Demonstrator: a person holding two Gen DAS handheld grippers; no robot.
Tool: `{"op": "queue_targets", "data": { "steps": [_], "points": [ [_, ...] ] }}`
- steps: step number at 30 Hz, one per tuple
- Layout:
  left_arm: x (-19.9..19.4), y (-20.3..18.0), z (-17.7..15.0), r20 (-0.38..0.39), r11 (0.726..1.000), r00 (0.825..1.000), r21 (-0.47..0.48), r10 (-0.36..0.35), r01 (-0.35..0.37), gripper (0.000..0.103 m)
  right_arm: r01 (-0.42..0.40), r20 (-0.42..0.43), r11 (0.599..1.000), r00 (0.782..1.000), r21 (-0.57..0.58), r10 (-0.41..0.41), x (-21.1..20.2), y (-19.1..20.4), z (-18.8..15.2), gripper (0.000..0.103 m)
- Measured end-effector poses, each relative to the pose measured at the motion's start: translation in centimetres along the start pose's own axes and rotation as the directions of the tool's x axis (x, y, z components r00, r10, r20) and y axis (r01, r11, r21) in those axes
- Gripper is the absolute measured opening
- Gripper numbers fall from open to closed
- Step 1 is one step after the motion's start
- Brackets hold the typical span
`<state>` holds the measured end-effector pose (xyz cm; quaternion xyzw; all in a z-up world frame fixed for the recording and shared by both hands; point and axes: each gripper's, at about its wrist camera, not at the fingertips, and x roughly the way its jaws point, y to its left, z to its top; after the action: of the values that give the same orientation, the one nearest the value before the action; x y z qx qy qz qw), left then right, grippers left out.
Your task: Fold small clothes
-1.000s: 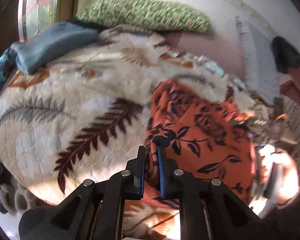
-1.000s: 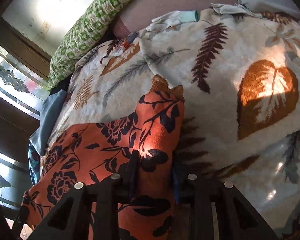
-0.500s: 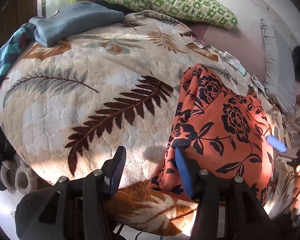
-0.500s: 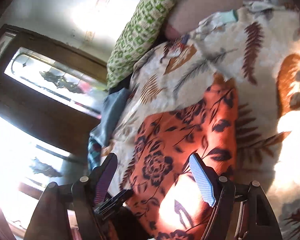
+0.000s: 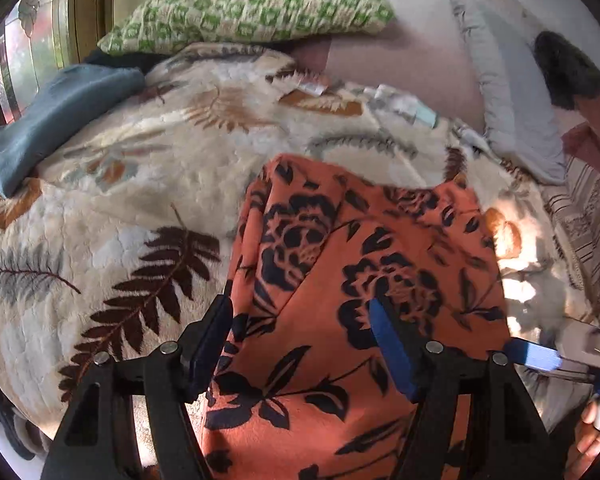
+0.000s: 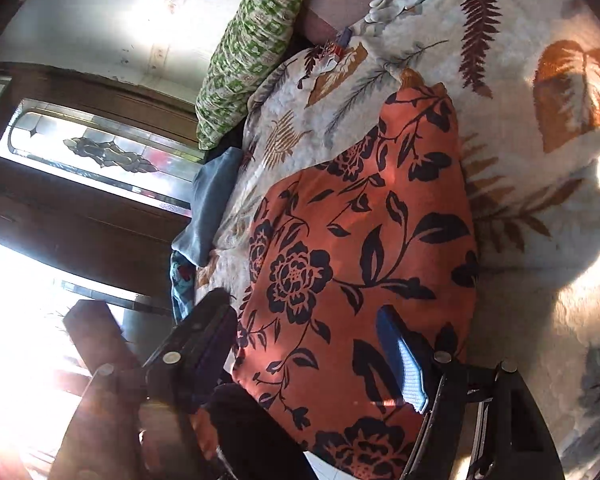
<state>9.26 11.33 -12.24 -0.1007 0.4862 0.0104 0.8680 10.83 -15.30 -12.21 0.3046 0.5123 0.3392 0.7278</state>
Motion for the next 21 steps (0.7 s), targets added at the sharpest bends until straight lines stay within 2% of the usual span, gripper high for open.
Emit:
{"op": "queue_targets", "data": {
  "steps": [1, 2, 3, 5, 6, 8, 10, 11, 13, 15, 17, 19, 21],
  "points": [
    [1.5, 0.6, -0.3, -0.036, 1.000, 0.999, -0.024, -0.015, 0.014, 0.075, -0.030, -0.013, 0.999, 0.999, 0.010, 0.030, 0.0, -0.3, -0.7, 0.076],
    [1.9, 1.2, -0.5, -0.024, 0.998, 0.999, -0.059, -0.040, 0.038, 0.079, -0.046, -0.036, 0.999, 0.998, 0.020, 0.047, 0.4, -0.8, -1.3, 0.077],
    [2.0, 1.5, -0.5, -0.027, 0.996, 0.999, -0.077, -0.038, 0.036, 0.083, -0.028, -0.054, 0.999, 0.998, 0.017, 0.029, 1.0, -1.6, -1.8, 0.076],
    [1.1, 1.6, -0.2, -0.028, 0.995, 0.999, -0.089, -0.043, 0.040, 0.083, -0.041, -0.060, 0.997, 0.997, 0.071, 0.046, 1.7, -3.3, -1.9, 0.070],
    [0.3, 1.5, 0.0, -0.010, 0.996, 1.000, -0.086, -0.030, 0.029, 0.082, -0.063, -0.051, 0.993, 0.996, 0.101, 0.069, 1.4, -3.6, -1.7, 0.070],
    [-1.5, 1.3, 0.5, 0.057, 0.997, 0.998, -0.065, -0.035, 0.039, 0.082, -0.048, -0.047, 0.994, 0.997, 0.097, 0.053, 0.6, -2.8, -1.3, 0.071],
    [-2.0, 1.3, 0.8, 0.083, 0.998, 0.996, -0.054, -0.029, 0.033, 0.082, -0.040, -0.030, 0.999, 0.999, 0.009, 0.041, -0.3, -0.9, -1.4, 0.072],
    [-1.2, 1.3, 0.9, 0.062, 0.999, 0.998, -0.047, -0.013, 0.016, 0.082, -0.050, -0.038, 0.999, 0.998, -0.019, 0.049, -0.5, -0.5, -1.6, 0.075],
    [1.8, 1.7, 0.6, -0.030, 0.999, 0.999, -0.032, 0.034, -0.035, 0.084, -0.048, -0.078, 0.999, 0.996, 0.004, 0.048, 0.4, -1.3, -2.1, 0.076],
    [2.8, 2.6, 0.4, -0.025, 0.997, 1.000, -0.074, 0.007, -0.009, 0.090, -0.050, -0.102, 0.997, 0.993, 0.064, 0.057, 1.6, -3.5, -2.4, 0.073],
    [1.8, 2.8, 0.6, -0.017, 0.996, 1.000, -0.092, 0.000, -0.002, 0.089, -0.060, -0.085, 0.994, 0.994, 0.087, 0.067, 0.9, -3.1, -1.9, 0.072],
    [0.4, 2.4, 0.9, 0.021, 0.997, 1.000, -0.078, 0.021, -0.019, 0.089, -0.022, -0.047, 1.000, 0.999, -0.004, 0.022, -0.5, -1.3, -1.1, 0.073],
    [-1.1, 1.9, 1.2, 0.082, 0.998, 0.997, -0.063, 0.002, 0.003, 0.089, -0.003, -0.001, 0.999, 1.000, -0.040, 0.003, -1.7, -1.0, 0.2, 0.073]
  ]
}}
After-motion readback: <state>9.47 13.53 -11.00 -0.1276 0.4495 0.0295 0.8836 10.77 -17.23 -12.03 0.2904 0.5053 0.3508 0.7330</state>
